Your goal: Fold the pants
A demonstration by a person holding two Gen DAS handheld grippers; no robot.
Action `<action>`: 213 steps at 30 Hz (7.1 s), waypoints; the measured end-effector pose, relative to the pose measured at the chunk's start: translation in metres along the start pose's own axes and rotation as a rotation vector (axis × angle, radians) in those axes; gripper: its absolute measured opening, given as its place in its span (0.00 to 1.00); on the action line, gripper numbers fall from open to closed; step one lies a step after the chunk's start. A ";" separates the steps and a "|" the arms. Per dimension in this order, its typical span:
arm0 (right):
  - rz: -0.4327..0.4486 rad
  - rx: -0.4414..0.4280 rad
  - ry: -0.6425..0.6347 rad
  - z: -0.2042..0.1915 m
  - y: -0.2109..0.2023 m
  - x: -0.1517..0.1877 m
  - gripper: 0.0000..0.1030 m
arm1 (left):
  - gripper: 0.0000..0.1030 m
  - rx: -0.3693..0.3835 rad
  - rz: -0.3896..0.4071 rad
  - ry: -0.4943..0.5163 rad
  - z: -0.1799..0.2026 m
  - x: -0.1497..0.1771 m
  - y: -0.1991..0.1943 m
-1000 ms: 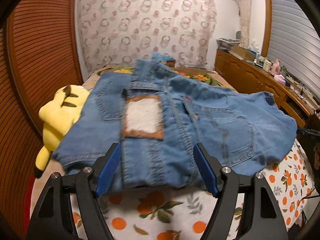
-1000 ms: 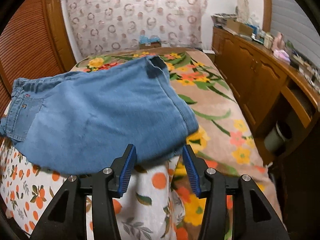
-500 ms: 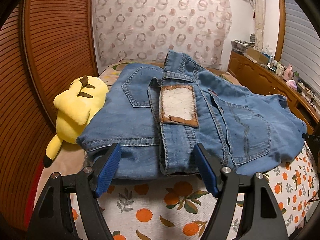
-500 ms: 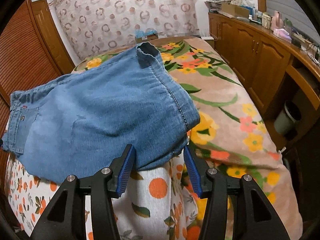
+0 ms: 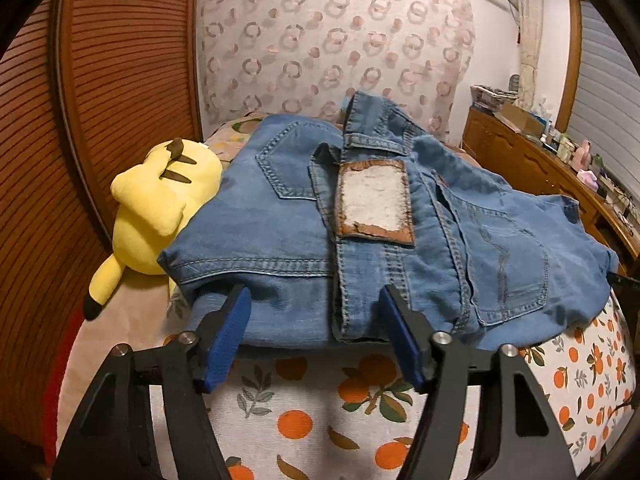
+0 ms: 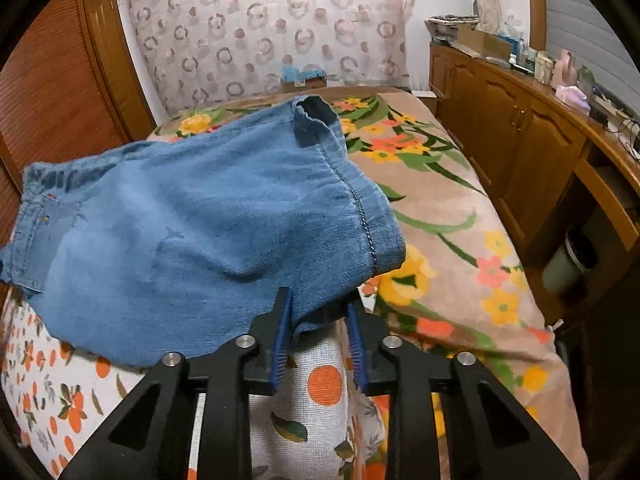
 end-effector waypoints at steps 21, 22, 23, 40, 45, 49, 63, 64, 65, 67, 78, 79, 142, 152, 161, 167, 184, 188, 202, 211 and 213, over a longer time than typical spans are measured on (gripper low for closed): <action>0.053 -0.029 -0.026 -0.007 -0.004 -0.003 0.16 | 0.30 0.094 -0.012 0.066 0.031 0.005 0.002; 0.062 -0.029 -0.027 -0.007 -0.006 -0.005 0.15 | 0.25 0.098 -0.003 0.064 0.032 0.002 -0.001; 0.072 -0.030 -0.028 -0.008 -0.007 -0.005 0.15 | 0.24 0.098 0.006 0.068 0.033 0.000 -0.004; 0.241 -0.032 -0.073 -0.023 -0.060 -0.017 0.13 | 0.06 0.100 0.210 0.071 0.037 -0.056 -0.079; 0.270 -0.037 -0.080 -0.021 -0.080 0.001 0.12 | 0.02 0.111 0.205 0.078 0.030 -0.044 -0.104; 0.272 -0.025 -0.105 -0.024 -0.090 0.020 0.12 | 0.02 0.115 0.178 0.093 0.031 -0.021 -0.108; 0.257 -0.023 -0.084 -0.019 -0.096 0.037 0.12 | 0.00 0.138 0.178 0.063 0.005 0.002 -0.132; 0.248 -0.022 -0.081 -0.019 -0.090 0.038 0.12 | 0.01 0.126 0.155 0.067 0.006 0.008 -0.123; 0.242 -0.024 -0.074 -0.019 -0.087 0.039 0.12 | 0.03 0.126 0.126 0.071 0.007 0.014 -0.112; 0.230 -0.032 -0.056 -0.017 -0.079 0.041 0.12 | 0.29 0.139 0.072 0.074 0.012 0.025 -0.094; 0.174 -0.031 -0.032 -0.013 -0.061 0.045 0.12 | 0.46 0.122 -0.099 0.042 0.013 0.056 -0.011; 0.173 -0.032 -0.029 -0.013 -0.061 0.045 0.12 | 0.46 0.126 -0.105 0.036 0.013 0.056 -0.007; 0.154 0.018 0.054 -0.006 -0.114 0.065 0.28 | 0.68 0.185 0.076 0.188 0.083 0.048 -0.112; 0.238 -0.017 -0.048 -0.033 -0.136 0.043 0.01 | 0.68 0.183 0.074 0.186 0.086 0.051 -0.111; 0.314 -0.142 -0.219 -0.118 -0.156 0.008 0.01 | 0.68 0.183 0.081 0.161 0.076 0.051 -0.112; 0.331 -0.300 -0.348 -0.212 -0.152 -0.014 0.01 | 0.68 0.167 0.082 0.136 0.059 0.051 -0.115; 0.160 -0.473 -0.492 -0.337 -0.116 -0.004 0.19 | 0.68 0.151 0.080 0.110 0.038 0.051 -0.119; 0.143 -0.406 -0.476 -0.337 -0.106 -0.009 0.31 | 0.68 0.174 0.068 0.133 0.052 0.050 -0.110; -0.029 -0.292 -0.380 -0.315 -0.062 0.009 0.43 | 0.63 0.287 -0.029 0.229 0.108 0.054 -0.062; -0.133 -0.286 -0.328 -0.323 -0.044 0.015 0.43 | 0.45 0.278 -0.064 0.270 0.122 0.052 -0.035; -0.133 -0.310 -0.321 -0.326 -0.045 0.013 0.42 | 0.35 0.292 -0.044 0.274 0.125 0.047 -0.038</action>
Point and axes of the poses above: each gripper's, at about its wrist camera, not at the fingertips, and y roughly the way its jaws point, z to its right, x to its underside, the point moved 6 cm from there along y, roughly the way its jaws point, and after that the axes turned 1 degree about y, right-handed, at the moved point
